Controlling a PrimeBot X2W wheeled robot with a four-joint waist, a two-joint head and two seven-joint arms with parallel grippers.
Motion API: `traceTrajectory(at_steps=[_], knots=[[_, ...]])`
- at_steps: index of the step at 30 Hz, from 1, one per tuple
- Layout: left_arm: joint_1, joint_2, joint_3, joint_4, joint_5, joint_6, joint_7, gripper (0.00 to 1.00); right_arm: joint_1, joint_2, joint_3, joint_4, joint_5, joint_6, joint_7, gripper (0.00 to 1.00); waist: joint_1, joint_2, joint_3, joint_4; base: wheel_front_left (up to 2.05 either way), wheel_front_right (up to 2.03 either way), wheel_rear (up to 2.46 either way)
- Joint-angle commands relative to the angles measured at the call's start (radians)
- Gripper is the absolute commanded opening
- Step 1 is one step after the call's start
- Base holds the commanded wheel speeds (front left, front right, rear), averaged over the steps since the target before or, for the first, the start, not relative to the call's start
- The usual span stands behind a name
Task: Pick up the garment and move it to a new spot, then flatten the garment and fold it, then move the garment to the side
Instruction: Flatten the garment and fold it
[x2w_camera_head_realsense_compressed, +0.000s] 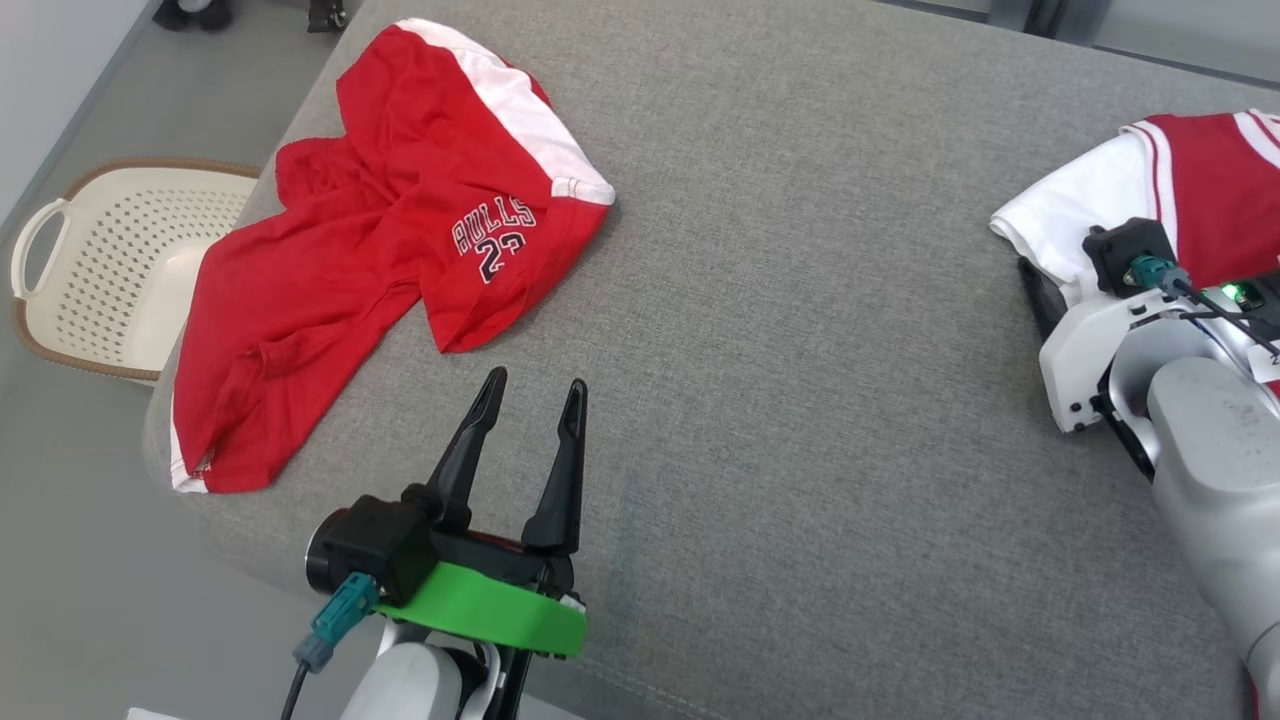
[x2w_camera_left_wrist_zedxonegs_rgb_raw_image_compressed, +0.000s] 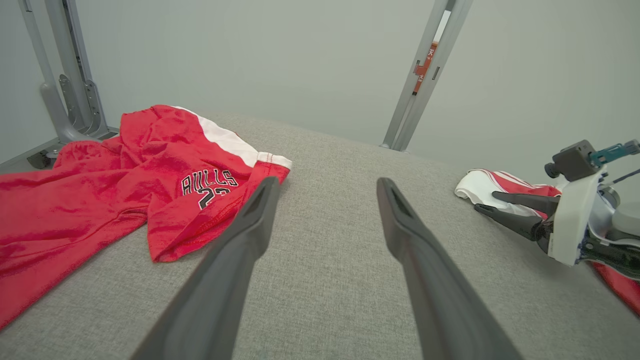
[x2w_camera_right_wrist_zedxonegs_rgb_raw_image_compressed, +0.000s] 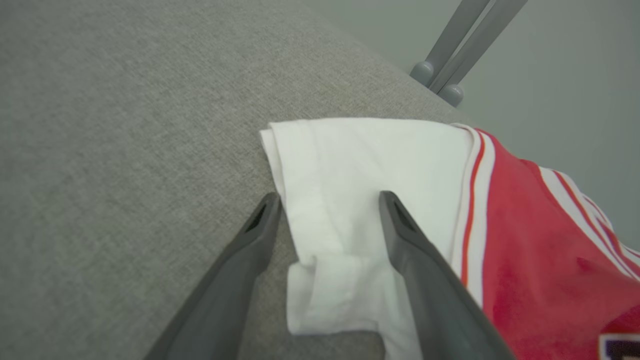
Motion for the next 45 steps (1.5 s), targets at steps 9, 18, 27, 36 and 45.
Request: traceTrajectory(at_steps=[9,18,27,36,45], knots=[[-0.012,0.001,-0.01,-0.002,-0.008,0.014,0.001,1.0,-0.067,0.011,-0.057,0.134,-0.069,-0.002,-0.021,0.0,0.0,0.0,0.024,0.03,0.0,0.0,0.0],[-0.015,0.001,-0.007,0.006,0.009,0.007,0.001,1.0,-0.079,0.113,-0.063,0.164,-0.035,-0.001,-0.095,0.0,0.0,0.0,-0.002,0.004,0.0,0.0,0.0],[0.017,0.001,0.003,0.018,0.025,-0.003,0.001,1.0,0.003,0.229,0.283,0.001,0.164,-0.001,-0.123,0.0,0.0,0.0,-0.052,-0.031,0.0,0.0,0.0],[0.037,0.001,0.031,0.025,0.046,-0.005,0.001,1.0,0.082,0.099,0.775,-0.327,0.521,-0.001,-0.091,0.0,0.0,0.0,-0.108,-0.095,0.0,0.0,0.0],[0.055,0.002,0.058,0.018,0.063,-0.008,0.001,1.0,0.072,0.002,0.872,-0.387,0.65,-0.002,-0.098,1.0,0.0,0.0,-0.153,-0.179,0.0,0.0,0.0]])
